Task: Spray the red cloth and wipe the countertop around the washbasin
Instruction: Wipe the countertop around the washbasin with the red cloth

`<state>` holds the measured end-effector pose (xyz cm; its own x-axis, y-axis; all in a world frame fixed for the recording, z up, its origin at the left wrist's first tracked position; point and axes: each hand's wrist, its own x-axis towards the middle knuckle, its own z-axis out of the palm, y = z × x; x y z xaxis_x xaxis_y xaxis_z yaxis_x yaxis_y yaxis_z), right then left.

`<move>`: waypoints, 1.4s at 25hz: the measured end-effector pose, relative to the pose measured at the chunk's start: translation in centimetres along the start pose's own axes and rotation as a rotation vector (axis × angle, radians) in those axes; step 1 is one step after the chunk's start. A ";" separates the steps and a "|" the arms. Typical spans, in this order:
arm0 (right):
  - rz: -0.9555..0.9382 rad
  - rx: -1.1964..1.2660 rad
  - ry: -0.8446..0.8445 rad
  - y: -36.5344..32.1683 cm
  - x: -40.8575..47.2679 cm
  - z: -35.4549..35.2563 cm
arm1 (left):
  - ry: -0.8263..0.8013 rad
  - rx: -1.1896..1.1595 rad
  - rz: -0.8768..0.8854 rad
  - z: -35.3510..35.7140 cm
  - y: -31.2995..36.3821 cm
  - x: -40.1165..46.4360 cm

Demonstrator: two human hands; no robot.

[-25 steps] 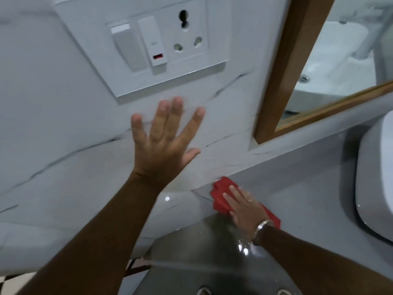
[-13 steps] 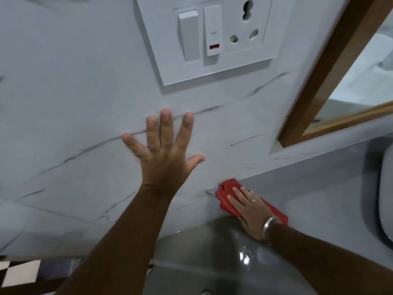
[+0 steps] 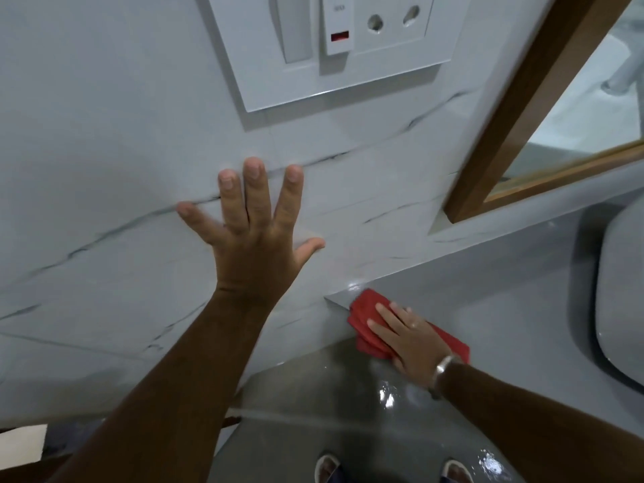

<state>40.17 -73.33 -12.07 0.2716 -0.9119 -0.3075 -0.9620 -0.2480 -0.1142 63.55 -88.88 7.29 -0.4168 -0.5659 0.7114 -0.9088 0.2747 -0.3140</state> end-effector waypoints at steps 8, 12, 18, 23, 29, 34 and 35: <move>0.584 0.159 0.131 8.0 0.0 -3.9 | 0.006 -0.013 -0.025 0.1 0.1 0.1; -0.016 0.121 0.056 4.5 -1.2 -1.3 | 0.012 -0.020 -0.010 0.2 0.0 0.1; 0.134 0.228 0.042 12.8 -6.9 -2.8 | 0.096 -0.003 0.002 0.8 -0.3 0.1; 0.291 0.193 0.201 11.4 -3.3 -1.9 | 0.044 -0.047 -0.003 0.0 -0.1 0.3; 0.013 0.314 0.121 8.2 -9.6 -0.6 | -0.272 0.043 -0.139 -1.5 4.4 -2.2; 0.151 0.343 0.231 10.0 -11.6 -1.3 | -0.714 -0.328 0.140 -3.7 17.3 -9.8; 0.195 0.294 0.262 10.7 -11.8 -1.4 | -0.818 -0.387 0.183 -3.8 19.9 -10.2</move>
<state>26.66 -65.72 -8.37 0.0328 -0.9940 -0.1042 -0.9355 0.0061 -0.3533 49.80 -74.65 -3.83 -0.5702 -0.8205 -0.0404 -0.8195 0.5716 -0.0414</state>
